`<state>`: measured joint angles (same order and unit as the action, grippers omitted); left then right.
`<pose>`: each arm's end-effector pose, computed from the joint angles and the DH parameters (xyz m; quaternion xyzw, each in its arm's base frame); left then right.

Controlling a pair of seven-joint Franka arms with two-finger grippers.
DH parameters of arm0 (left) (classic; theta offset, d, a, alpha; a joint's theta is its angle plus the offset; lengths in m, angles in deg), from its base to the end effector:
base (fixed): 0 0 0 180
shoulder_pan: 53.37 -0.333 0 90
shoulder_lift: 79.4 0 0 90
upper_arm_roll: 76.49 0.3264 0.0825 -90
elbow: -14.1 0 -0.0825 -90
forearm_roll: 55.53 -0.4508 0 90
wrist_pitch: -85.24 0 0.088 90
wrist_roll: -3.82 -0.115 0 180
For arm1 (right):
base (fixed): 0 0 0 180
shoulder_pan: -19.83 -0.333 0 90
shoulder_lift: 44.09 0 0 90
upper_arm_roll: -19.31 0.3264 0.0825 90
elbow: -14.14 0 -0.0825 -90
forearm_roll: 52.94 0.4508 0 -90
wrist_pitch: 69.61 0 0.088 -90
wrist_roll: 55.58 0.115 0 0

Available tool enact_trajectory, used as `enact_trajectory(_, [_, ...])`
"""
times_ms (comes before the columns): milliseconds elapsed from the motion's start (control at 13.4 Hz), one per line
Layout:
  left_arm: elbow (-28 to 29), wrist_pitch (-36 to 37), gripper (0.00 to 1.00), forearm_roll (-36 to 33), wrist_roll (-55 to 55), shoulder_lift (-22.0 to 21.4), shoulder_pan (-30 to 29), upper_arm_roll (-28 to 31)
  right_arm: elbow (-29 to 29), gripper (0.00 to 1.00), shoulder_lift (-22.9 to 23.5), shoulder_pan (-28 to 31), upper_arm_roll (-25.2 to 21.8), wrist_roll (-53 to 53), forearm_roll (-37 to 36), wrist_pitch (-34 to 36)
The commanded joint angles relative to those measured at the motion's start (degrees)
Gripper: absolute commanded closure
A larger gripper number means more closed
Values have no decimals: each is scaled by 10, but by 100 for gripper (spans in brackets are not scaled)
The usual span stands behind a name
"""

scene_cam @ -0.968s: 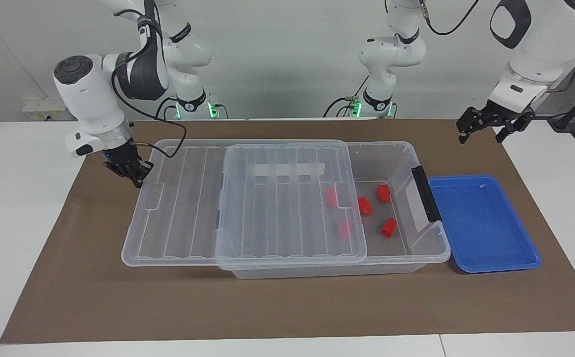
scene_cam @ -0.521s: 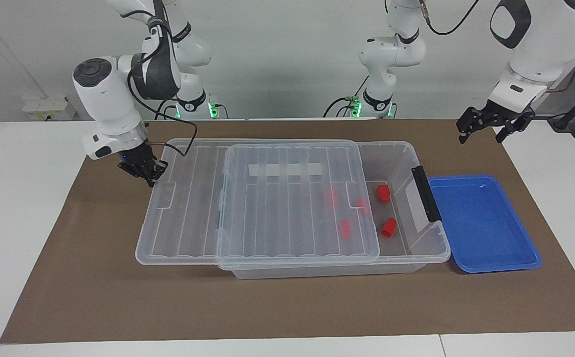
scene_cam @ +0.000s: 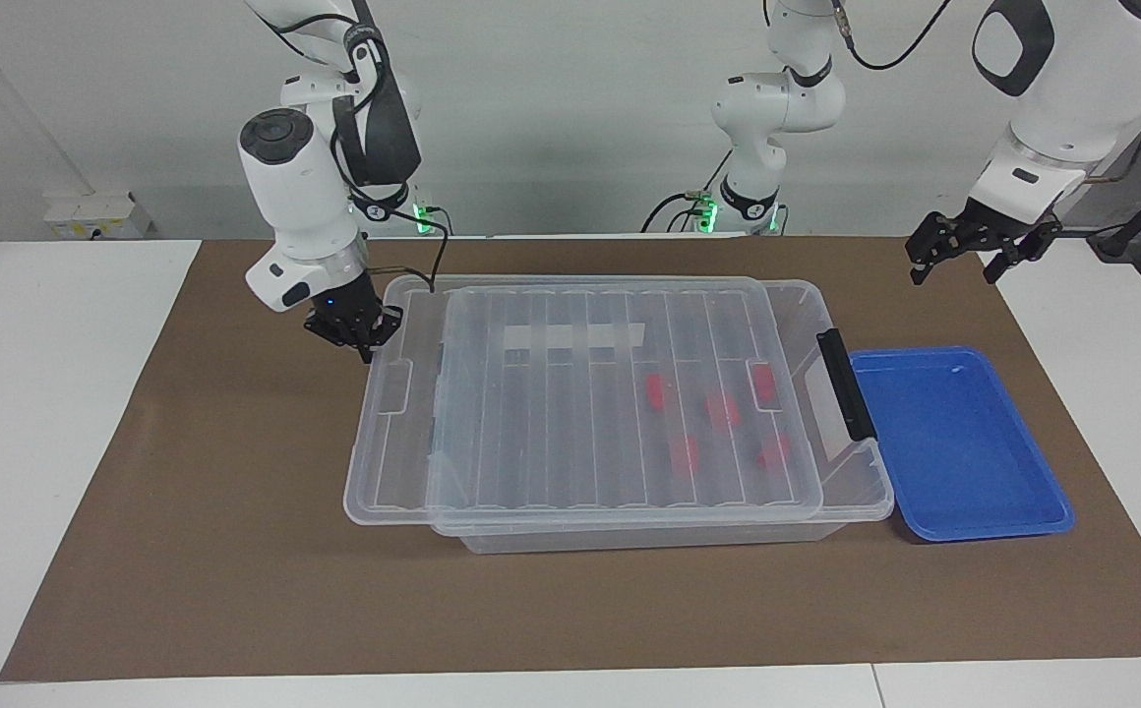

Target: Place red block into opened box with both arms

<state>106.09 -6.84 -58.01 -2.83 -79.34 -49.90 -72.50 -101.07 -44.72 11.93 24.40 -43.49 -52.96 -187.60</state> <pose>0.6243 0.0105 0.6108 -0.9983 0.0542 0.0011 0.0216 0.6020 0.1390 0.4382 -0.9995 -0.0079 -0.0292 0.0058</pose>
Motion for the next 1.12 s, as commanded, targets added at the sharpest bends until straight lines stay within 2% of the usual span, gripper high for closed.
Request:
enact_trajectory(0, [0, 10, 0, 5, -1, -8, 1, 3, -25, 100, -19, -27, 0, -6, 13, -10])
enact_trajectory(372, [0, 10, 0, 5, -1, -8, 1, 3, -27, 100, -16, -62, 0, -4, 13, -40])
enact_trajectory(1043, [0, 10, 0, 5, -1, -8, 1, 3, -19, 100, -20, -59, 0, 10, 13, -30])
